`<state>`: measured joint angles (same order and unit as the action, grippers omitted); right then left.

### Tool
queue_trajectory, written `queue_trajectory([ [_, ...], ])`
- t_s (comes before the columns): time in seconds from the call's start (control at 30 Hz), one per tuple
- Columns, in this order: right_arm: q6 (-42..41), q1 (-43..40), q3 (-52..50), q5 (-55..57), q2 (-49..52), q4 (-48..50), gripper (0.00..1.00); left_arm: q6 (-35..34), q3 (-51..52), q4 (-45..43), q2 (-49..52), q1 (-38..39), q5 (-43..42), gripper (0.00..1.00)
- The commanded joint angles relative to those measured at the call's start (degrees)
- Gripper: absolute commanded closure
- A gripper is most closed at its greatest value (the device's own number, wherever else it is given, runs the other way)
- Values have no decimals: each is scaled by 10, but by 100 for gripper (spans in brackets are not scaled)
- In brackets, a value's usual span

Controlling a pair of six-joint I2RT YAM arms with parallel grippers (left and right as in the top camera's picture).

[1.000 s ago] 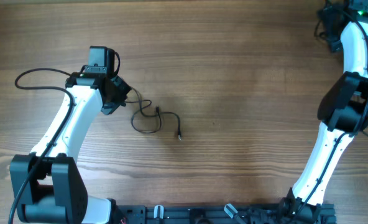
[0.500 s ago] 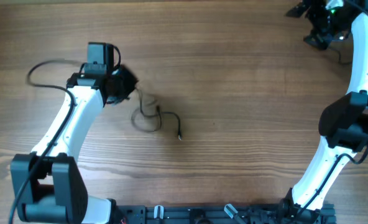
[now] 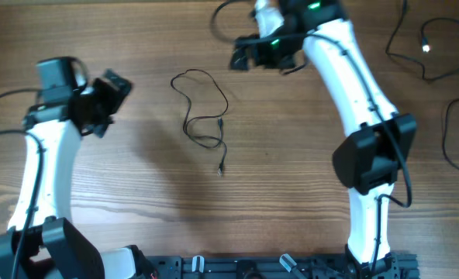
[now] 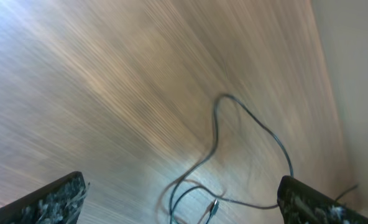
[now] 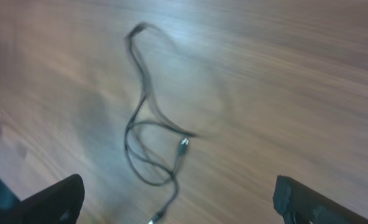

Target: Untangle cables

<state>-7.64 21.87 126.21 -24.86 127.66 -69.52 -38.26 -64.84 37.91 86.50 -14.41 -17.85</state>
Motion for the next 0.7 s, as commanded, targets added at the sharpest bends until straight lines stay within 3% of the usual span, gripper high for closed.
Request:
queue_trajectory([
  [0.0,2,81,-83,22,4,42,1,-29,0,50,-6,-76,-11,0],
  [0.13,66,180,-198,72,4,119,2,-27,0,80,-6,-99,-9,0],
  [0.27,76,245,-289,210,4,253,4,-27,0,80,-6,-99,-9,0],
  [0.37,76,254,-318,221,4,303,28,-27,0,80,-6,-99,-9,0],
  [0.4,77,254,-318,221,4,304,45,-27,0,80,-6,-99,-9,0],
  [0.47,77,254,-318,229,4,309,66,-27,0,80,-6,-99,-9,0],
  [0.5,78,253,-318,245,4,316,89,-27,0,80,-6,-99,-9,0],
  [0.53,95,251,-318,281,4,317,96,-27,0,80,-6,-99,-9,0],
  [0.67,53,203,-282,494,-44,265,96,-27,0,80,-6,-99,-9,0],
])
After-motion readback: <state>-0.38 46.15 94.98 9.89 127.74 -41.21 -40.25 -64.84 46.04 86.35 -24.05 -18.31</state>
